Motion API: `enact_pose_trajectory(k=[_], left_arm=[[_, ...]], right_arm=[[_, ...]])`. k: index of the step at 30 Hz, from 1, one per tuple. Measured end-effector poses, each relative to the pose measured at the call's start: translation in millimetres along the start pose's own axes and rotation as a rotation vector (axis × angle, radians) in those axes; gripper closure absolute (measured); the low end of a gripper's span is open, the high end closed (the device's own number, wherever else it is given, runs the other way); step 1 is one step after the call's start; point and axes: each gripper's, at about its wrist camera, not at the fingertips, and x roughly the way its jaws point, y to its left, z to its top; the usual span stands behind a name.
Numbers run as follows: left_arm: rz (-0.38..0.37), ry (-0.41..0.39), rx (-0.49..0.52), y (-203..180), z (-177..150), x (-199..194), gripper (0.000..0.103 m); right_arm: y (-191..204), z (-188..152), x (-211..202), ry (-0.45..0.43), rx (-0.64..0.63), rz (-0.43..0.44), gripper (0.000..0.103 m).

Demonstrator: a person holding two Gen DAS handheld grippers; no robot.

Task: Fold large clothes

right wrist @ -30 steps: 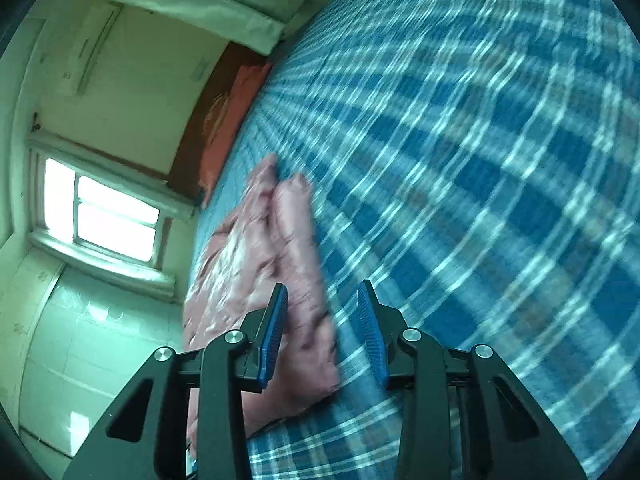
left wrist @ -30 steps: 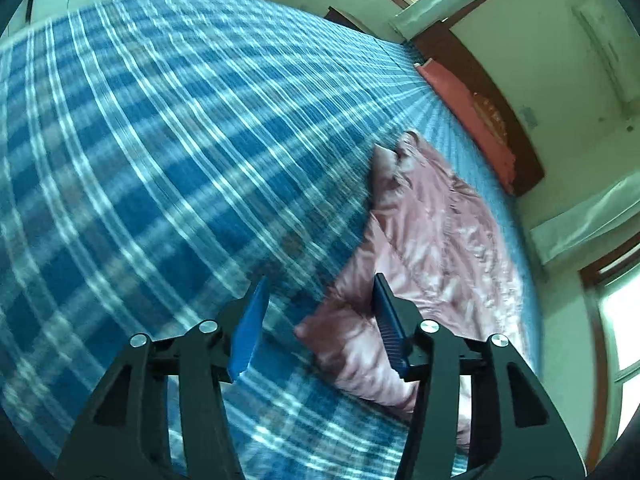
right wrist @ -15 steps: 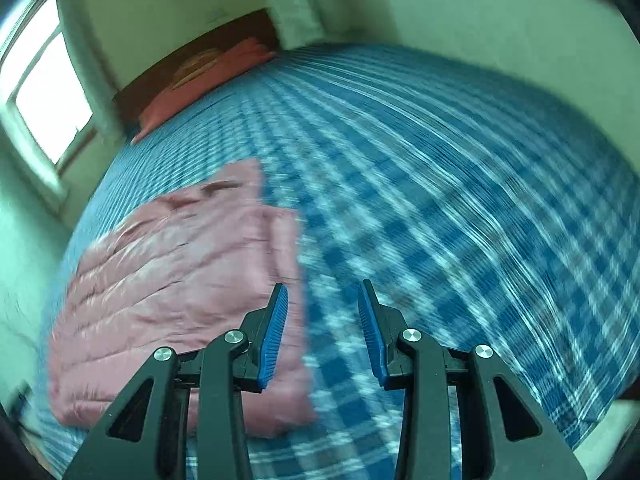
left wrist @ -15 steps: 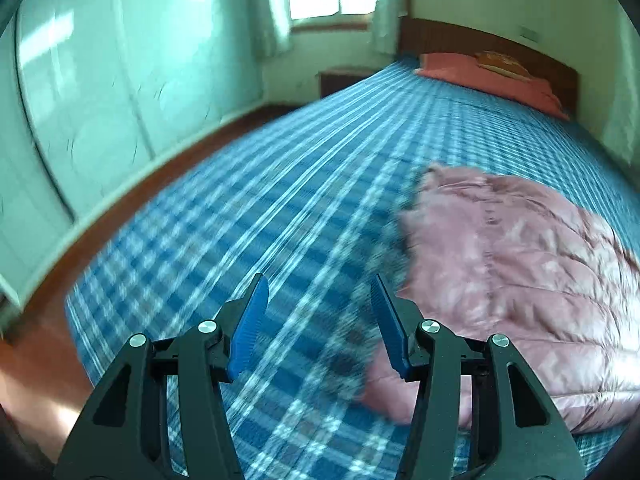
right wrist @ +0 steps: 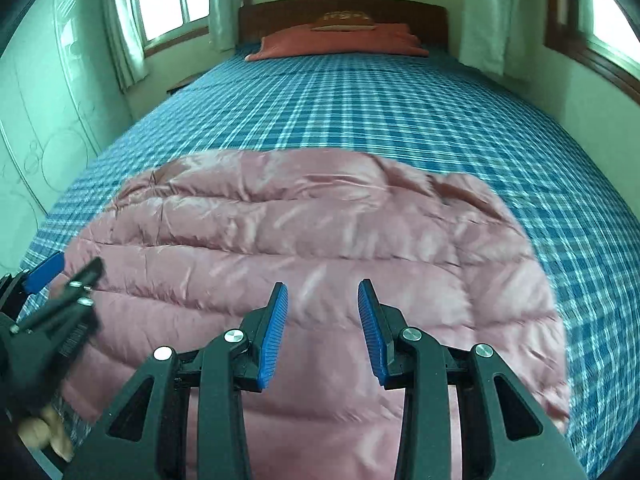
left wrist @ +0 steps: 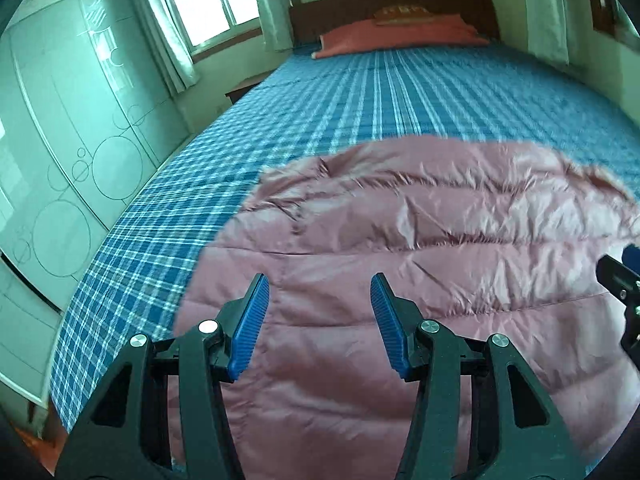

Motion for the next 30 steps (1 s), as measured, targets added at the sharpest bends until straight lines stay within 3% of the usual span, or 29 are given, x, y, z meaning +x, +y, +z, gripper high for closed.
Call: enact_pose_trajectory(k=[4, 8, 11, 17, 21, 26, 30], left_arm=[[-0.015, 0.07, 0.024, -14.0, -8.7, 28.6, 0.063], [-0.004, 0.059, 0.03, -19.8, -17.8, 37.3, 0.064], [0.001, 0.054, 0.069, -23.4, -16.2, 31.4, 0.072], [-0.047, -0.022, 0.02, -14.7, 20.8, 9.1, 0.071], [-0.034, 0.009, 0.023, -27.1, 36.7, 33.0, 0.07], [-0.027, 0.074, 0.029, -36.8, 26.1, 69.0, 0.07], [-0.034, 0.071, 0.029, -35.2, 27.1, 62.8, 0.071]], right_arm=[[11.0, -7.7, 26.5, 0.063, -0.017, -0.014, 0.066], [10.5, -19.7, 49.1, 0.094, -0.016, -0.005, 0.066], [10.0, -13.8, 41.9, 0.108, -0.026, -0.008, 0.066], [9.8, 20.0, 32.0, 0.049, 0.03, 0.025, 0.066], [17.2, 36.1, 46.0, 0.04, 0.028, 0.037, 0.066], [22.2, 21.6, 88.5, 0.123, 0.021, 0.048, 0.066], [18.6, 23.5, 74.8, 0.109, 0.043, 0.063, 0.066]])
